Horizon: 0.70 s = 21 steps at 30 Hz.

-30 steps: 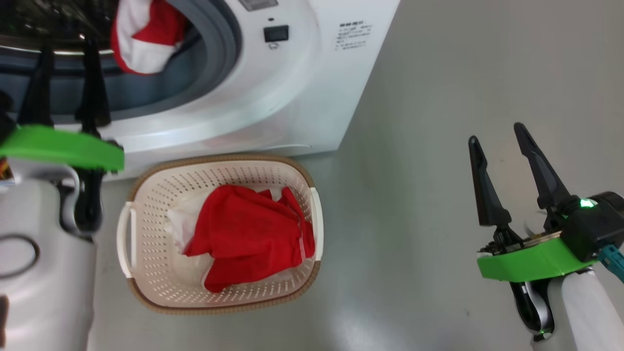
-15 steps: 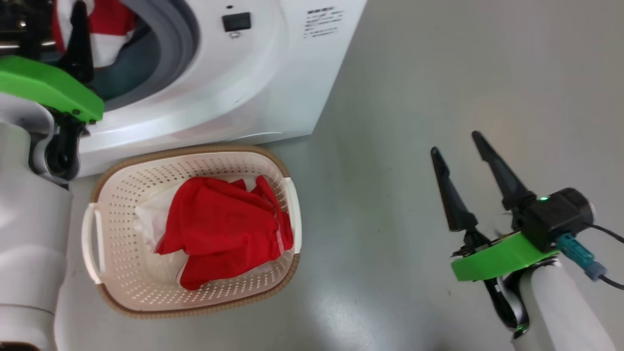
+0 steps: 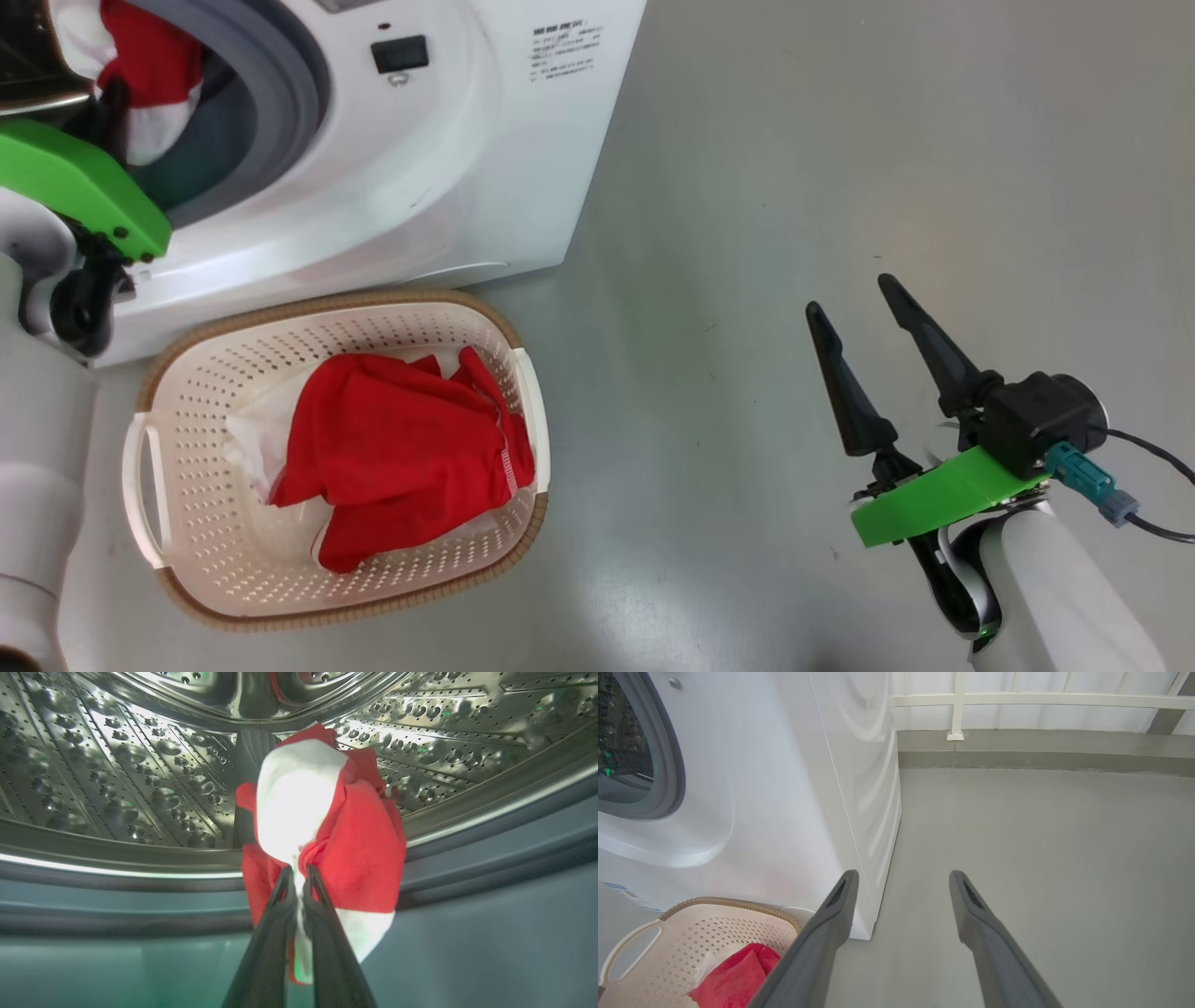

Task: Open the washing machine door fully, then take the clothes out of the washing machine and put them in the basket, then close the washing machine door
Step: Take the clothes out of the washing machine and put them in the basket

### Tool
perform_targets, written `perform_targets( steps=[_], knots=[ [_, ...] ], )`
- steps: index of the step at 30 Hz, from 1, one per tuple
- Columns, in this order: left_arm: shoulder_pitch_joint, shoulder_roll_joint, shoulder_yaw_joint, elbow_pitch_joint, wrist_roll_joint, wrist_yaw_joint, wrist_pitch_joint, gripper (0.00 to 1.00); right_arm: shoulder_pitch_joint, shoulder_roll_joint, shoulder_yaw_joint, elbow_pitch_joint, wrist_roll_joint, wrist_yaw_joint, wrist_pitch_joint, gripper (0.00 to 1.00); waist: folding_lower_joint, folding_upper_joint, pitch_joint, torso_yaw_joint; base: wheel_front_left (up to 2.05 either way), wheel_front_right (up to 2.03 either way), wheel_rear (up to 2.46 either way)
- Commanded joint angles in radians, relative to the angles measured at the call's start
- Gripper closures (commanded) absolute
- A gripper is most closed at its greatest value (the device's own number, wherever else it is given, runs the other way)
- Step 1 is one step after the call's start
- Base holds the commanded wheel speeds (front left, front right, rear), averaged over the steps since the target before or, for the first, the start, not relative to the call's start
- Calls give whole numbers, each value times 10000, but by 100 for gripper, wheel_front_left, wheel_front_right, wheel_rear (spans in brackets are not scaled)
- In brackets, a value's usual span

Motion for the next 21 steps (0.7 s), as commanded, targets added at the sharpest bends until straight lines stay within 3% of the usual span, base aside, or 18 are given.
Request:
perform_targets(
  steps=[1, 7, 12, 21],
  knots=[
    [-189, 553, 112, -141, 16, -54, -150, 100, -30, 15, 118, -215, 34, 48, -63, 0, 0, -1, -13, 1, 0, 0, 0],
    [-139, 611, 72, 21, 230, -29, -1933, 100, 18, 82, -86, -230, -64, 48, -63, 0, 0, -1, -207, 98, 0, 0, 0],
    [187, 499, 129, -135, 323, -37, -2525, 100, 125, 128, -216, -200, -106, 48, -63, 0, 0, -1, -526, 280, 0, 0, 0],
    [1923, 335, 1534, -2865, 1071, 97, -2600, 100, 289, 215, -288, -67, -114, 48, -63, 0, 0, -1, -1120, 738, 0, 0, 0]
  ],
)
